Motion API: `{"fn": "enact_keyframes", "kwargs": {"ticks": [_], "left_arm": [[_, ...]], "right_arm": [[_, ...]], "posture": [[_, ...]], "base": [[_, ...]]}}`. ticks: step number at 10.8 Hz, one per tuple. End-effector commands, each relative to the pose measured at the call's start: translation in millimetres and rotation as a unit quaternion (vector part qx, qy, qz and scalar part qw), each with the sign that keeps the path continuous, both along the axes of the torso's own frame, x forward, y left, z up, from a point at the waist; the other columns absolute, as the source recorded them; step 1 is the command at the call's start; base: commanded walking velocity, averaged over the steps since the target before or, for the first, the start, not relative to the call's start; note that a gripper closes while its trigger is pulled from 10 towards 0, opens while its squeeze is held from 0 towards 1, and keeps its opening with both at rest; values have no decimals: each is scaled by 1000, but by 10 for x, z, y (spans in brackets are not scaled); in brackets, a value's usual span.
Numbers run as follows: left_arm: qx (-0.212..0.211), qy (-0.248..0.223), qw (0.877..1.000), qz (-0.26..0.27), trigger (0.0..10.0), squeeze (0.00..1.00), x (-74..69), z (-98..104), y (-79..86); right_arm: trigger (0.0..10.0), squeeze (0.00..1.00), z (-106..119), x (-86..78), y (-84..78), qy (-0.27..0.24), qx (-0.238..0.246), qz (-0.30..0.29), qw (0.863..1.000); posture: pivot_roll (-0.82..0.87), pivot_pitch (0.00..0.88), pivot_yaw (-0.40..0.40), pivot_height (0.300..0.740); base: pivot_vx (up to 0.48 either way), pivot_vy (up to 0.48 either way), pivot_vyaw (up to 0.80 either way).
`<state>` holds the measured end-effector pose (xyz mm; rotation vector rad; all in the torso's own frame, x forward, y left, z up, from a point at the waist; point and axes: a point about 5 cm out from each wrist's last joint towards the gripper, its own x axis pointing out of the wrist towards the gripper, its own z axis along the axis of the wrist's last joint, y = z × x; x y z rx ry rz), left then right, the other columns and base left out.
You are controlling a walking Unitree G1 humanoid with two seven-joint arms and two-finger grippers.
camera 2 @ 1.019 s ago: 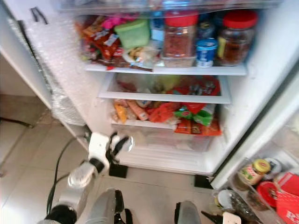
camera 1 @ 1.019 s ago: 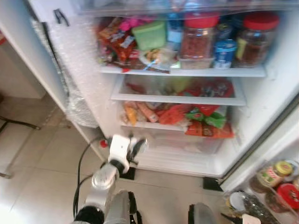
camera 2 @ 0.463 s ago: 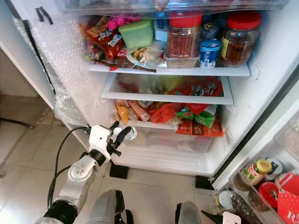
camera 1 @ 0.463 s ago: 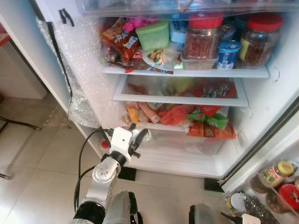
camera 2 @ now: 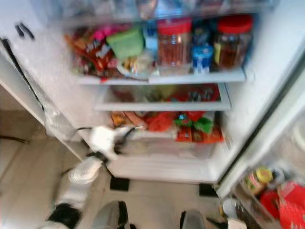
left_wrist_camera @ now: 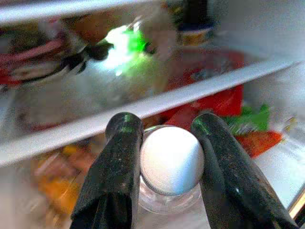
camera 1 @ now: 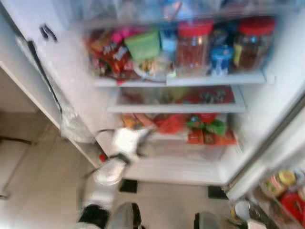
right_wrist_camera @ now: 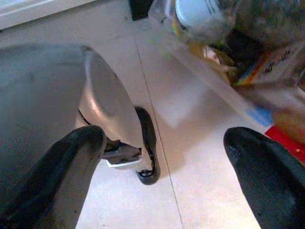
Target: Restocking fridge
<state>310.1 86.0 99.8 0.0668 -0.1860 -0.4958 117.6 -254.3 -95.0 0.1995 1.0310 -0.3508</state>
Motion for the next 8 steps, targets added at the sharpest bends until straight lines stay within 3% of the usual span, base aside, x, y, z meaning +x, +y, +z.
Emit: {"fn": "enact_keyframes", "kwargs": {"ticks": [1,8], "left_arm": [[13,-13,1000,16,10000,0,13,43,128],[45,-96,994,-4,10000,0,21,356,27]], "right_arm": [[10000,0,-14,11,58,2,8,8,1000],[10000,0,-12,30,69,2,12,13,1000]], "posture": [[-65,109,110,621],[-66,103,113,621]], "base": [[259,0,0],[261,0,0]]}}
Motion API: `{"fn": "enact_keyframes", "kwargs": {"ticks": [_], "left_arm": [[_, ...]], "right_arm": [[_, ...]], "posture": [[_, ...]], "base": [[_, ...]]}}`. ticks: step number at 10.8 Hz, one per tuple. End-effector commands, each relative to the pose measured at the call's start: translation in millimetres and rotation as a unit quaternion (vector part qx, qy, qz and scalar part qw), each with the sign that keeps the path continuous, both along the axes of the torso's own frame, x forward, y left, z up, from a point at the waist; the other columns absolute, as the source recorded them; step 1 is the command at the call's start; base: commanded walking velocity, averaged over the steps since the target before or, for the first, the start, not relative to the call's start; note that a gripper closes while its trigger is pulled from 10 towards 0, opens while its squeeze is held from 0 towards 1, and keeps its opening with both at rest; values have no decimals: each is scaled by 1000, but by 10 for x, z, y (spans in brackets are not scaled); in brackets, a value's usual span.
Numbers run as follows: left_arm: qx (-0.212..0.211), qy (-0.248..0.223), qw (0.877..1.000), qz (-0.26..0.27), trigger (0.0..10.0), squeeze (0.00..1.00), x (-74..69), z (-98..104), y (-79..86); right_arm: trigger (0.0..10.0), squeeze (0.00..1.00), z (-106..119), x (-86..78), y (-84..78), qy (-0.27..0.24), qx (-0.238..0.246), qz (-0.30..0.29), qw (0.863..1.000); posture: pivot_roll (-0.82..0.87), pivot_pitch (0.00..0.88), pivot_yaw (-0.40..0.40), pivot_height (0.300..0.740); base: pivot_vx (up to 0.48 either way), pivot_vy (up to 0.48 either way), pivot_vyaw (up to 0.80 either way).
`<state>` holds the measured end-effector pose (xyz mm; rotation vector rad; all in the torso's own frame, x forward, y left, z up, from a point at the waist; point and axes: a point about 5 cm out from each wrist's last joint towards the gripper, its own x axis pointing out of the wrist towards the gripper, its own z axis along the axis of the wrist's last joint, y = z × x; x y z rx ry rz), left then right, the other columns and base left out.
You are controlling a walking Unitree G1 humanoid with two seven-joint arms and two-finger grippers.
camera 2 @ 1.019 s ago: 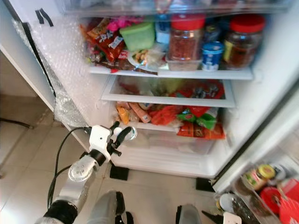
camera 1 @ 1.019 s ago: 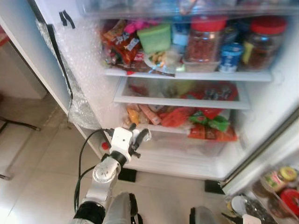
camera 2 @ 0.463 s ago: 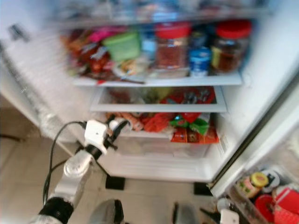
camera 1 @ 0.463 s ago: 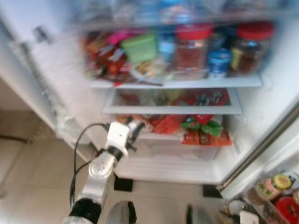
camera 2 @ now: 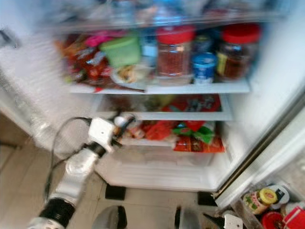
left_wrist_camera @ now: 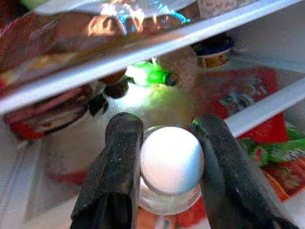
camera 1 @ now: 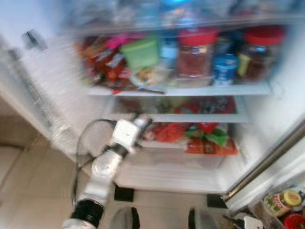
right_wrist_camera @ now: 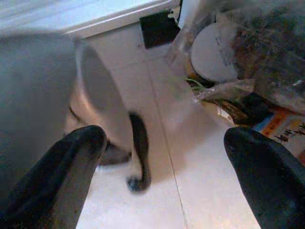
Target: Restocking fridge
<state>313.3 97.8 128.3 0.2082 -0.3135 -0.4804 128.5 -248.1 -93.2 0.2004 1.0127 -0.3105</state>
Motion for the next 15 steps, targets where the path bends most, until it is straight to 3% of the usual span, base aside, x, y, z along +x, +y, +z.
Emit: {"fn": "enact_keyframes", "kwargs": {"ticks": [1,4,6,7,8,12,15], "left_arm": [[30,-38,999,-22,10000,0,-11,111,-118],[148,-70,986,-14,10000,0,41,72,-67],[272,-94,958,-17,10000,0,88,-37,-36],[344,-101,934,-15,10000,0,129,-141,-12],[384,-105,917,-15,10000,0,162,-206,7],[449,-88,888,32,10000,0,370,-303,27],[514,-58,853,67,10000,0,464,-385,87]], "right_arm": [[10000,0,-29,-75,10,14,5,-2,1000],[10000,0,-28,-67,16,14,6,-2,1000],[10000,0,-30,-68,21,14,6,-2,1000],[10000,0,-30,-66,23,14,7,-2,1000],[10000,0,-30,-64,25,13,8,-2,1000],[10000,0,-29,-65,22,12,6,-5,1000],[10000,0,-30,-65,22,12,6,-7,1000]], "posture": [[-64,103,114,621],[-64,103,116,621],[-64,102,116,621],[-66,103,116,621],[-66,103,115,621],[-80,100,118,621],[-81,103,117,621]], "base": [[262,0,0],[270,0,0],[261,0,0],[0,0,0],[0,0,0],[0,0,0],[0,0,0]]}}
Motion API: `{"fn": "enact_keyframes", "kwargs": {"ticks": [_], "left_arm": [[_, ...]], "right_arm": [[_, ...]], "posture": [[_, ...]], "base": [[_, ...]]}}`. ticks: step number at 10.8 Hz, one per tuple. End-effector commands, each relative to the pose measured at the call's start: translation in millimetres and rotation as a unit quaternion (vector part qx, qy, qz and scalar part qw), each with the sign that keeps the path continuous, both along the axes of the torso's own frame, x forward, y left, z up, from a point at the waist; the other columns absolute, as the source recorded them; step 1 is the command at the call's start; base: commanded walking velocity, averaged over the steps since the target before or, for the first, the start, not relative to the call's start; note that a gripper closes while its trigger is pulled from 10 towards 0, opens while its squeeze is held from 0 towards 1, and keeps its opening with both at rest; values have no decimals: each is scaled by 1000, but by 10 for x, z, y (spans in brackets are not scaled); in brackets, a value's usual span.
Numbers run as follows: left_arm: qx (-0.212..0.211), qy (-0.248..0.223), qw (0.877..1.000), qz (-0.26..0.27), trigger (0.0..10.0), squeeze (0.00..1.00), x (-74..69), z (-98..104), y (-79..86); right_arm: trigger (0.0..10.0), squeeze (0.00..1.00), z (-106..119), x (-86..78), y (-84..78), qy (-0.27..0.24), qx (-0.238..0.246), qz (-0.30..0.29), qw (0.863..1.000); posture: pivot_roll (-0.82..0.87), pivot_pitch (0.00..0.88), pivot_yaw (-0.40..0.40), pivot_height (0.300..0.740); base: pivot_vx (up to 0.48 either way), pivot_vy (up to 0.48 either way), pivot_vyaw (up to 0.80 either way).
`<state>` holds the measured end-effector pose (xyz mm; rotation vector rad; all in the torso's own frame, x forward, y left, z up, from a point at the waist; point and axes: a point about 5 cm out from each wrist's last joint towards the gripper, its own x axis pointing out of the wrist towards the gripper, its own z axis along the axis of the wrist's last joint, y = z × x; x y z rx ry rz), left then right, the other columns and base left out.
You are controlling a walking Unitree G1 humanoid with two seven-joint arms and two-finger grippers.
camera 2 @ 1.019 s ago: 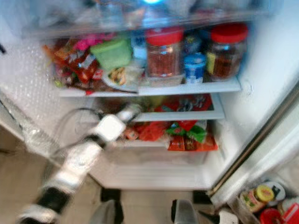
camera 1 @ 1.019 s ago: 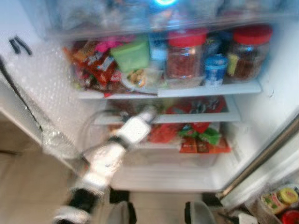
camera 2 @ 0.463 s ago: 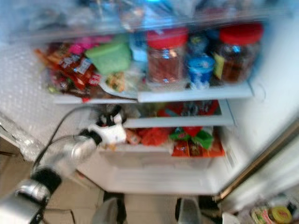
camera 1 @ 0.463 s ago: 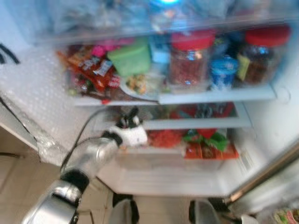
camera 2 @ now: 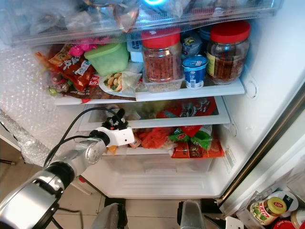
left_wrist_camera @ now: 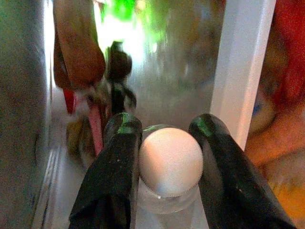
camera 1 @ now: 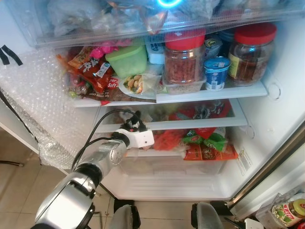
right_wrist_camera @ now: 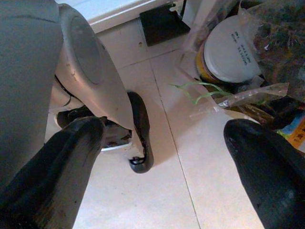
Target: Restocking fridge
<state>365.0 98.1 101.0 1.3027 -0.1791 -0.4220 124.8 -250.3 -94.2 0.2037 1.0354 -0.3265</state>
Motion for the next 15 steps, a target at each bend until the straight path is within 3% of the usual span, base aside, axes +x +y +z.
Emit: {"fn": "enact_keyframes", "kwargs": {"ticks": [1,4,5,6,8,10,15], "left_arm": [[38,20,999,28,10000,0,-19,-124,150],[40,0,993,109,10000,0,81,-31,352],[29,-8,992,126,10000,157,104,6,379],[13,-19,990,141,10000,1000,126,50,398],[-27,-50,991,123,10000,1000,128,115,322],[-34,-67,991,114,10000,1000,126,143,320],[-78,-54,990,104,10000,1000,72,82,327]], "right_arm": [[10000,0,-19,-26,43,-1,6,-1,1000],[10000,0,-16,-24,39,-2,5,-2,1000],[10000,0,-16,-23,38,-2,5,-1,1000],[10000,0,-16,-24,38,-2,5,-1,1000],[10000,0,-18,-29,39,-2,4,-3,1000],[10000,0,-19,-31,39,-1,2,-2,1000],[10000,0,-20,-33,42,0,2,-1,1000]], "posture": [[-83,102,117,621],[-83,101,116,621],[-83,101,115,621],[-85,102,116,621],[-87,102,118,621],[-82,105,117,621],[-76,105,115,621]], "base": [[0,0,0],[0,0,0],[0,0,0],[0,0,0],[0,0,0],[0,0,0],[0,0,0]]}}
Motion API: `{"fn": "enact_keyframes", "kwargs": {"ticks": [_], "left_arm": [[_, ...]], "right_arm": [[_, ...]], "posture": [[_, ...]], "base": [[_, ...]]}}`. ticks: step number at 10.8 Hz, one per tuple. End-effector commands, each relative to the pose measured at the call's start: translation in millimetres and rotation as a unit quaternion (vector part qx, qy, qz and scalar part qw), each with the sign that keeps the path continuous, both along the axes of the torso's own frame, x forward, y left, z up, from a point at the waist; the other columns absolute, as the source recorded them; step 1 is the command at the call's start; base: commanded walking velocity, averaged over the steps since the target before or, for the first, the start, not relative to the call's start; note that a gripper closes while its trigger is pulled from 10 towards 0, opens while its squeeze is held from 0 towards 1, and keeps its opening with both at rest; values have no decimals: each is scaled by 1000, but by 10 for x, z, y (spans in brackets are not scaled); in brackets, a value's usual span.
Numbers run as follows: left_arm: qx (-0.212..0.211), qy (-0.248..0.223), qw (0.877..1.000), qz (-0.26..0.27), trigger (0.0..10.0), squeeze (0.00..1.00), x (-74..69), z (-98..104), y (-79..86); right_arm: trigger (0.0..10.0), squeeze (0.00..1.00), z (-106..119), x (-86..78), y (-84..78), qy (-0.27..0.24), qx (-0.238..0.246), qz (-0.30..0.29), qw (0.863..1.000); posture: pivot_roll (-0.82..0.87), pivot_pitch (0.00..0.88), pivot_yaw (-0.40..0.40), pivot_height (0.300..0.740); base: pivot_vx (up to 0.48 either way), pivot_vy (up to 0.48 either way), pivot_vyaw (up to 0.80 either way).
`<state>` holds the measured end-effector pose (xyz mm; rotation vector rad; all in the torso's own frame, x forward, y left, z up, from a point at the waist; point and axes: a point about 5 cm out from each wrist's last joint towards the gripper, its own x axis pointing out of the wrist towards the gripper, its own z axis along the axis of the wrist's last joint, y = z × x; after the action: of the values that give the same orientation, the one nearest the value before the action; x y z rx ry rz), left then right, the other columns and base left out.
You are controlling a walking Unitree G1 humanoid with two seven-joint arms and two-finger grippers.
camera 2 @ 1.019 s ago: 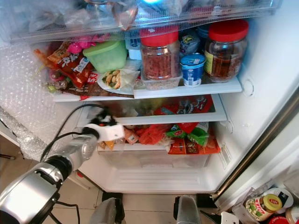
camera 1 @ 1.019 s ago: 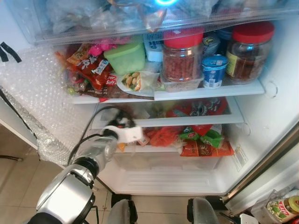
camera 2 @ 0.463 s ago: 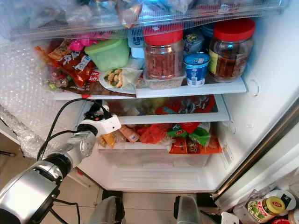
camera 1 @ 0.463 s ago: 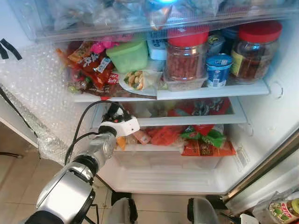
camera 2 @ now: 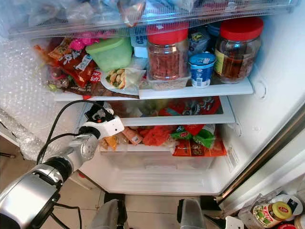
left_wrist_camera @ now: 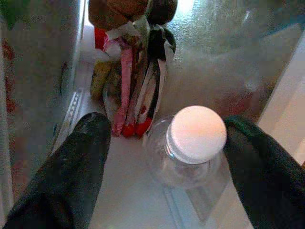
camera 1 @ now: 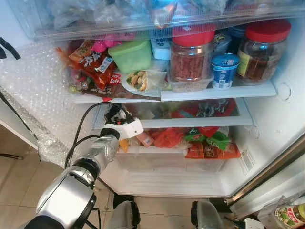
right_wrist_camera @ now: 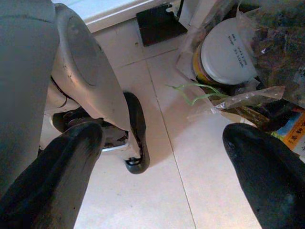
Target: Restocking fridge
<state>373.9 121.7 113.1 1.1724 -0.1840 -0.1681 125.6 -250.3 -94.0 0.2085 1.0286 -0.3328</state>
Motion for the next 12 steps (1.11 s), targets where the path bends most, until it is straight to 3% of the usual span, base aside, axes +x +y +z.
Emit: {"fn": "enact_keyframes", "kwargs": {"ticks": [1,4,5,6,8,10,11,12], "left_arm": [[-6,8,1000,12,10000,1000,-28,-56,97],[-52,11,999,-13,10000,1000,-76,-81,48],[-95,42,994,-36,10000,1000,-97,-100,-9],[-160,76,984,-29,10000,0,-104,-126,-11],[-284,118,951,-31,10000,0,-108,-125,-58],[-356,135,922,-64,10000,0,-94,-50,-124],[-360,150,913,-122,10000,0,-122,-7,-247],[-344,161,911,-160,10000,0,-158,-6,-331]], "right_arm": [[10000,0,-23,-39,42,4,2,4,1000],[10000,0,-21,-36,38,3,2,4,1000],[10000,0,-20,-37,36,4,1,6,1000],[10000,0,-20,-38,35,4,1,6,1000],[10000,0,-20,-39,33,5,-1,13,1000],[10000,0,-20,-41,33,5,-2,13,1000],[10000,0,-20,-41,33,5,-2,12,1000],[10000,0,-21,-40,35,5,-2,13,1000]], "posture": [[-77,105,115,621],[-74,105,112,621],[-74,104,113,621],[-77,105,114,621],[-74,108,111,621],[-77,109,113,621],[-75,110,114,621],[-74,109,116,621]], "base": [[0,0,0],[0,0,0],[0,0,0],[0,0,0],[0,0,0],[0,0,0],[0,0,0],[0,0,0]]}}
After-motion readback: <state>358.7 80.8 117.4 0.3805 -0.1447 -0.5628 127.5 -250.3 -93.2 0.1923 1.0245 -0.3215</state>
